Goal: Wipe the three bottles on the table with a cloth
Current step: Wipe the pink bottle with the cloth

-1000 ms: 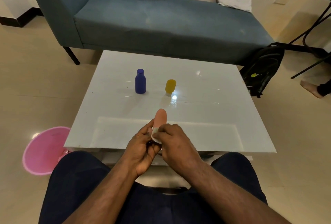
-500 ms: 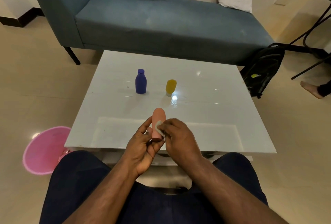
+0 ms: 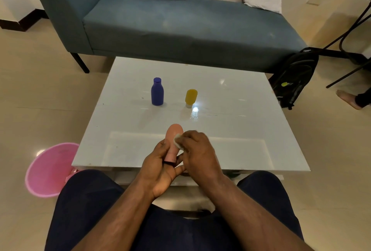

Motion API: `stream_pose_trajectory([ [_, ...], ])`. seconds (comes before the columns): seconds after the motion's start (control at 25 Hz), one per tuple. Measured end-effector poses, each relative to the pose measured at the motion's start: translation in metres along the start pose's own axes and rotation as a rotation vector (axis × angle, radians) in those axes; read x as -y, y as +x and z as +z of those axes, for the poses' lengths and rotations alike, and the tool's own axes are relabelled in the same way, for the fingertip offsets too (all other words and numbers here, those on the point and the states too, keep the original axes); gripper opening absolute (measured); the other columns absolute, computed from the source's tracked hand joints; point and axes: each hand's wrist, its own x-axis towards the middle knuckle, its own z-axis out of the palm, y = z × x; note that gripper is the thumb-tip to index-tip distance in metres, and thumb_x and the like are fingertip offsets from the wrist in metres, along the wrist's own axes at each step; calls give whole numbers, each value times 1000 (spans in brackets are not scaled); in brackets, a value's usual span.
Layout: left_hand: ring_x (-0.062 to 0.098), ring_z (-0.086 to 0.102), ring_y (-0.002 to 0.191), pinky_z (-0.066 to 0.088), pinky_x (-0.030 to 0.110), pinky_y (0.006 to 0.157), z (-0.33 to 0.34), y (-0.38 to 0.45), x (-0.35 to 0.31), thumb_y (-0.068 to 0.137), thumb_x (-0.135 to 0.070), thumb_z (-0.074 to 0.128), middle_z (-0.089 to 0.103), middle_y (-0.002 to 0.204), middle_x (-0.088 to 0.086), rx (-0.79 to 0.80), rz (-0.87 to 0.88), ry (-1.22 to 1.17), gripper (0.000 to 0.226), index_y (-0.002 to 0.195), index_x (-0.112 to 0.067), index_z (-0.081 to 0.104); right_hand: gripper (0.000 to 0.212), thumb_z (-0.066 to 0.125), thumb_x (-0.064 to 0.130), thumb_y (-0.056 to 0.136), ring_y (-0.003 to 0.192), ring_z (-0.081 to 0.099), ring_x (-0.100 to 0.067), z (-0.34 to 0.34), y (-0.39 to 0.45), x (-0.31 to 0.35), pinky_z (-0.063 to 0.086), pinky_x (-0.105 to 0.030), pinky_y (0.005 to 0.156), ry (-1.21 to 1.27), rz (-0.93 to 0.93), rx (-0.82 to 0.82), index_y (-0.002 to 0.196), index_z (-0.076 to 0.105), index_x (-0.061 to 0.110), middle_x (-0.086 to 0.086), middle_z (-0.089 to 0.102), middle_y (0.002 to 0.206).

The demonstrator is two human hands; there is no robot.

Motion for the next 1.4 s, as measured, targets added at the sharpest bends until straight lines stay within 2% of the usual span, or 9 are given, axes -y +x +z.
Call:
stream_pose_trajectory([
  [0.16, 39, 59, 126, 60, 51, 89, -7, 4, 1, 104, -29, 47, 64, 133, 23, -19, -29, -35, 42, 138, -5, 54, 28, 49, 16, 87, 94, 54, -15, 4, -15, 14, 50, -28, 78, -17, -34, 57, 108, 68, 13, -3, 64, 104],
  [0.28, 36, 59, 118, 59, 49, 88, -7, 4, 2, 104, -26, 47, 63, 129, 24, -32, -23, -4, 40, 136, -3, 55, 27, 55, 9, 83, 91, 58, -21, 2, -15, 7, 51, -29, 77, -11, -95, 92, 107, 68, 12, -6, 65, 102],
  [0.44, 28, 63, 98, 59, 39, 78, -5, 4, 3, 103, -26, 49, 61, 130, 23, -30, -6, 64, 39, 139, -9, 54, 30, 62, 4, 84, 98, 57, -19, -2, 20, -14, 51, -34, 85, 10, 129, -19, 112, 67, 12, -3, 62, 106],
  [0.6, 32, 66, 104, 54, 46, 89, -5, 3, 2, 105, -21, 46, 67, 127, 22, 3, 33, 112, 32, 134, -11, 57, 30, 66, 9, 83, 99, 54, -21, -1, -6, 6, 52, -32, 81, -81, -39, 86, 113, 65, 12, -6, 62, 110],
  [0.72, 28, 69, 90, 56, 41, 76, -4, 4, 3, 105, -17, 48, 68, 119, 20, -6, 44, 145, 26, 128, -14, 59, 30, 67, 7, 80, 93, 56, -23, -5, 2, -2, 52, -32, 77, -101, -75, 99, 109, 67, 11, -7, 63, 106],
  [0.88, 24, 65, 81, 52, 32, 65, -3, 3, 3, 103, -16, 52, 69, 109, 19, -5, 42, 221, 23, 125, -17, 58, 32, 64, 11, 85, 105, 52, -22, -7, 31, -2, 49, -32, 87, -64, 119, 11, 118, 64, 12, -5, 60, 114],
  [1.0, 21, 64, 76, 52, 36, 70, -4, 2, 4, 103, -9, 50, 70, 96, 15, 5, 66, 285, 24, 124, -17, 58, 39, 73, 13, 75, 102, 51, -23, -4, 19, 12, 49, -31, 78, -155, -61, 141, 114, 67, 13, -4, 60, 112],
  [1.24, 25, 64, 85, 52, 30, 62, -4, 4, 3, 101, -14, 56, 62, 120, 23, -20, 63, 245, 22, 122, -18, 61, 28, 66, 11, 85, 101, 54, -20, -12, 35, -7, 47, -28, 87, -48, 158, 2, 113, 65, 15, -4, 60, 112],
  [1.4, 22, 71, 83, 57, 34, 67, -1, 0, 4, 104, -20, 48, 74, 104, 15, 1, 78, 216, 22, 120, -15, 61, 25, 66, 15, 81, 91, 54, -20, -3, -2, 13, 50, -32, 76, -112, -71, 145, 106, 65, 16, -4, 61, 105],
])
